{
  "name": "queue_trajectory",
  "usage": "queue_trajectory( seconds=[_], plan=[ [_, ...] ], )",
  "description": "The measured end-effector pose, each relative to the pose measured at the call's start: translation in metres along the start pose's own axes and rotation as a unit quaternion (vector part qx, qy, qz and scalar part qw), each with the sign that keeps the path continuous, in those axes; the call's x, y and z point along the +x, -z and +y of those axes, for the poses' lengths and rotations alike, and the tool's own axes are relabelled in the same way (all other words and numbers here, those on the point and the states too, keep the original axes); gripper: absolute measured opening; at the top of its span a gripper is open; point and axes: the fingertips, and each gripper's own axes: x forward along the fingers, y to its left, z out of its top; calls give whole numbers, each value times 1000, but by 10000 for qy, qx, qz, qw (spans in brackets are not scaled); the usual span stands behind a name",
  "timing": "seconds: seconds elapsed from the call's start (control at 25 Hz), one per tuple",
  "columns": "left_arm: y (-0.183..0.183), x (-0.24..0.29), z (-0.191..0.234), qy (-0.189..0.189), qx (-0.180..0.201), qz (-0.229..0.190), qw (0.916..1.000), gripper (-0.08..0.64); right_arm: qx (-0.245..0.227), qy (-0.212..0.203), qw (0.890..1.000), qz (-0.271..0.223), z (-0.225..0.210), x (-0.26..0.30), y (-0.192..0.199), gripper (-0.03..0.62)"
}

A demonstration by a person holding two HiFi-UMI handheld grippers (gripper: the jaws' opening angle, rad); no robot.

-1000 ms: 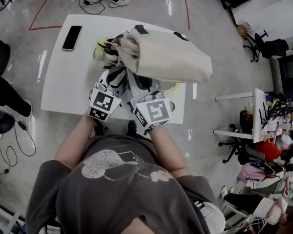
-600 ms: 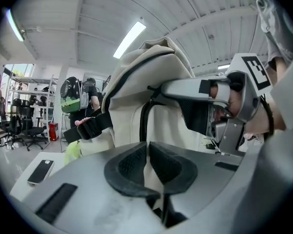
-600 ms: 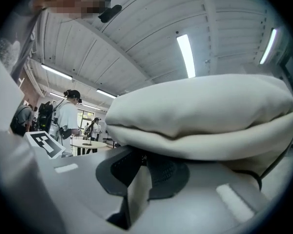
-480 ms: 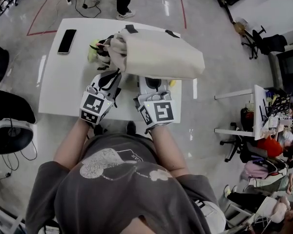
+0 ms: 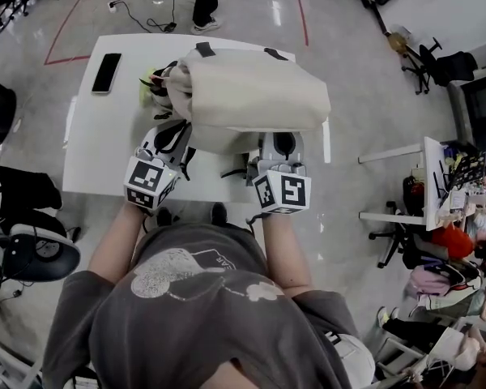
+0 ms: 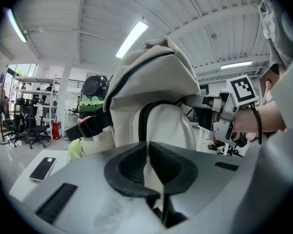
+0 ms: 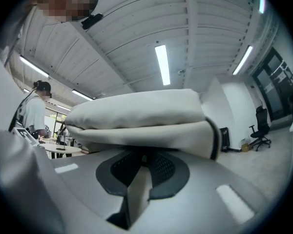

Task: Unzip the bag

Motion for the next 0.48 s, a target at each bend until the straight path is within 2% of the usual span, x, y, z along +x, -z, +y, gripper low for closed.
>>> queue_trajectory(
  seconds=[0.08,0.48],
  plan=[
    [-1,0,0,-18,-41,-4,10000,28,146,190,9997,32,-18,-7,3,31],
    [0,4,2,-260,-48,-40,9996,34,3,51,9999,90,-20,-15,19,34]
  ],
)
